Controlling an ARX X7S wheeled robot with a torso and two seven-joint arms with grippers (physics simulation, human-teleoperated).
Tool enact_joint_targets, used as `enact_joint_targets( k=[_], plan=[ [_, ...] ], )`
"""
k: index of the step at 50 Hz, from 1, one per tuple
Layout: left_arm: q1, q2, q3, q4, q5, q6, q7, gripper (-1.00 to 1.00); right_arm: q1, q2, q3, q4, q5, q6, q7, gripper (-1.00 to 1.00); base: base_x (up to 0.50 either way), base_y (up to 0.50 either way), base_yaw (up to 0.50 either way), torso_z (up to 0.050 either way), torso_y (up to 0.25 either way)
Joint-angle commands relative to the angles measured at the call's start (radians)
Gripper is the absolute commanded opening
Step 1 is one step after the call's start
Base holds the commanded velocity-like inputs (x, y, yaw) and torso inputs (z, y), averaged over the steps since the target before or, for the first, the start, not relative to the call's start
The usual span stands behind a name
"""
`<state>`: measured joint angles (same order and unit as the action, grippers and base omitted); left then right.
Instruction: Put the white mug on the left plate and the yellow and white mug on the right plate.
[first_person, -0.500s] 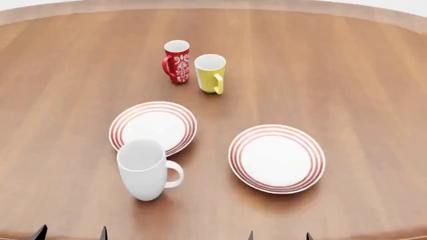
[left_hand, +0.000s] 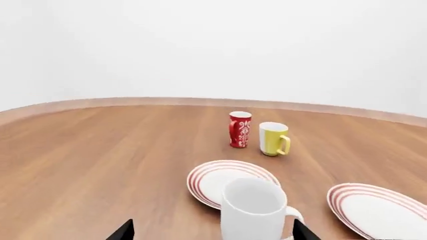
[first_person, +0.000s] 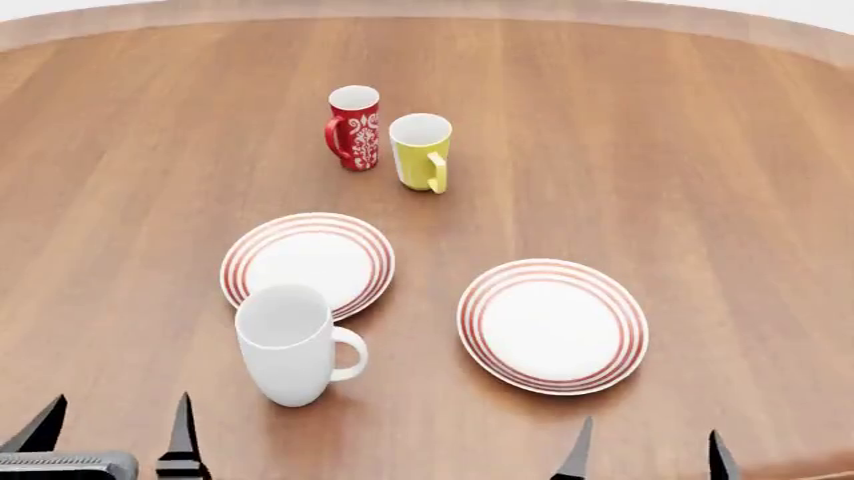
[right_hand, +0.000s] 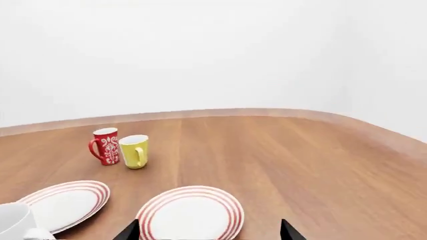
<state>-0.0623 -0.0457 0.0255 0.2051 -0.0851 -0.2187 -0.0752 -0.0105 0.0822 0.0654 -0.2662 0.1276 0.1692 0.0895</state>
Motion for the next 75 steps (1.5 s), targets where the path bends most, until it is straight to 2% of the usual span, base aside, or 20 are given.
enact_joint_targets(
  k=[1,5,15,25,43,49,57,58,62,75],
  plan=[
    [-0.045,-0.030,-0.045,0.127,-0.073,-0.122,-0.036,1.00,-0.050,0.044,0.103,-0.179,0.086,0.065,0.039,1.00,0.00,0.00,0.00,0.000,0.000],
    [-0.072,-0.034,-0.055,0.087,-0.080,-0.108,-0.047,1.00,-0.030,0.045,0.122,-0.151,0.132,0.062,0.029,1.00,0.00,0.00,0.00,0.000,0.000],
    [-0.061,-0.040,0.063,-0.009,-0.008,-0.041,-0.040,1.00,0.029,0.080,-0.002,-0.046,0.059,0.109,0.000,1.00,0.00,0.00,0.45,0.000,0.000],
    [-0.043,-0.049,0.107,-0.010,-0.018,-0.045,-0.031,1.00,0.057,0.086,-0.066,0.002,0.025,0.123,-0.004,1.00,0.00,0.00,0.50,0.000,0.000],
    [-0.063,-0.075,0.091,0.019,-0.061,-0.073,-0.053,1.00,0.109,0.085,-0.139,0.083,0.002,0.100,-0.012,1.00,0.00,0.00,0.50,0.000,0.000],
    [-0.051,-0.078,0.108,0.020,-0.055,-0.059,-0.060,1.00,0.094,0.094,-0.160,0.020,-0.009,0.122,-0.003,1.00,0.00,0.00,0.50,0.000,0.000],
    [-0.043,-0.082,0.120,0.034,-0.057,-0.067,-0.074,1.00,0.087,0.105,-0.164,0.011,-0.017,0.109,0.010,1.00,0.00,0.00,0.50,0.000,0.000],
    [-0.041,-0.085,0.119,0.040,-0.060,-0.070,-0.074,1.00,0.101,0.095,-0.150,0.028,0.008,0.157,0.015,1.00,0.00,0.00,0.00,0.000,0.000],
    [-0.041,-0.090,0.112,0.055,-0.073,-0.079,-0.075,1.00,0.079,0.087,-0.109,-0.002,0.075,0.110,-0.002,1.00,0.00,0.00,0.00,0.000,0.000],
    [-0.051,-0.104,0.103,0.063,-0.096,-0.089,-0.086,1.00,0.040,0.112,-0.045,-0.061,0.128,0.074,0.014,1.00,0.08,-0.50,0.00,0.000,0.000]
  ],
)
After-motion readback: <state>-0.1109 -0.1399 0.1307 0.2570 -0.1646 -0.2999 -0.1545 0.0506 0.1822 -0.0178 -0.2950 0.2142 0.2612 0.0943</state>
